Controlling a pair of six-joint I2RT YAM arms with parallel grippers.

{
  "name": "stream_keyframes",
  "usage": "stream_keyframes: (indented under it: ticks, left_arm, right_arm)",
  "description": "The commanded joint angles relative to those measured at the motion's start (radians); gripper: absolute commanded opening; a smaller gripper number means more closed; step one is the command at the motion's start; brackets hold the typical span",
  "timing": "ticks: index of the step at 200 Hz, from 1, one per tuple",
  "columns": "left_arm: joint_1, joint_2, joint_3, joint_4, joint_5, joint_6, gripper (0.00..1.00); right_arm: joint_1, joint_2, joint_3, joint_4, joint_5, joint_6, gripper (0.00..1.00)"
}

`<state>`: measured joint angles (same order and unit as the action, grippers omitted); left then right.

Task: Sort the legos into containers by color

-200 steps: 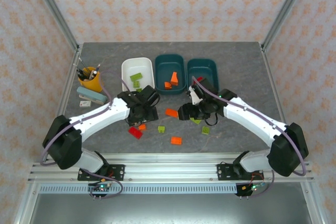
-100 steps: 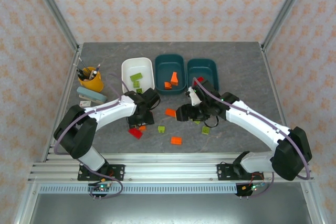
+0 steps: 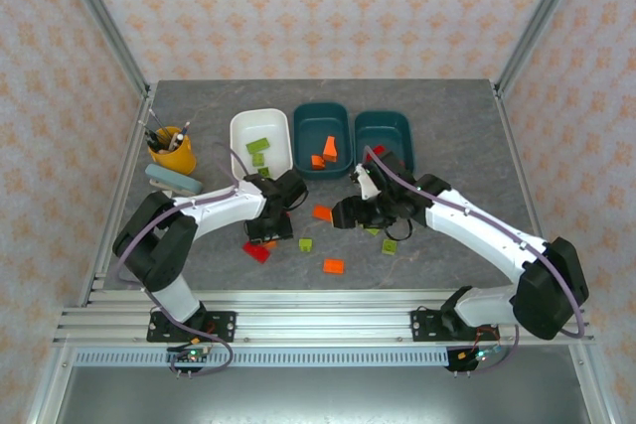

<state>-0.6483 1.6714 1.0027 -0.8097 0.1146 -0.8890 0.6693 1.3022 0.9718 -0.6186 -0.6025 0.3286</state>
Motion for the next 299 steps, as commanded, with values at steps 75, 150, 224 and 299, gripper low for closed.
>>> stream_keyframes:
  ticks: [75, 150, 224, 299]
  left_arm:
    - [-0.045, 0.029, 0.032, 0.028, -0.012, -0.004, 0.52]
    - [-0.047, 0.100, 0.035, 0.080, -0.001, 0.033, 0.46]
    - [-0.043, -0.032, 0.195, -0.081, -0.042, 0.049, 0.32]
    - [0.125, 0.229, 0.761, -0.148, -0.021, 0.192, 0.33]
  right_arm:
    - [0.004, 0.032, 0.010, 0.018, 0.004, -0.003, 0.68]
    - [0.004, 0.026, 0.005, 0.061, -0.053, 0.010, 0.68]
    - [-0.042, -0.087, 0.028, 0.122, 0.114, 0.122, 0.66]
    - [-0.225, -0.079, -0.002, 0.548, 0.219, 0.421, 0.71]
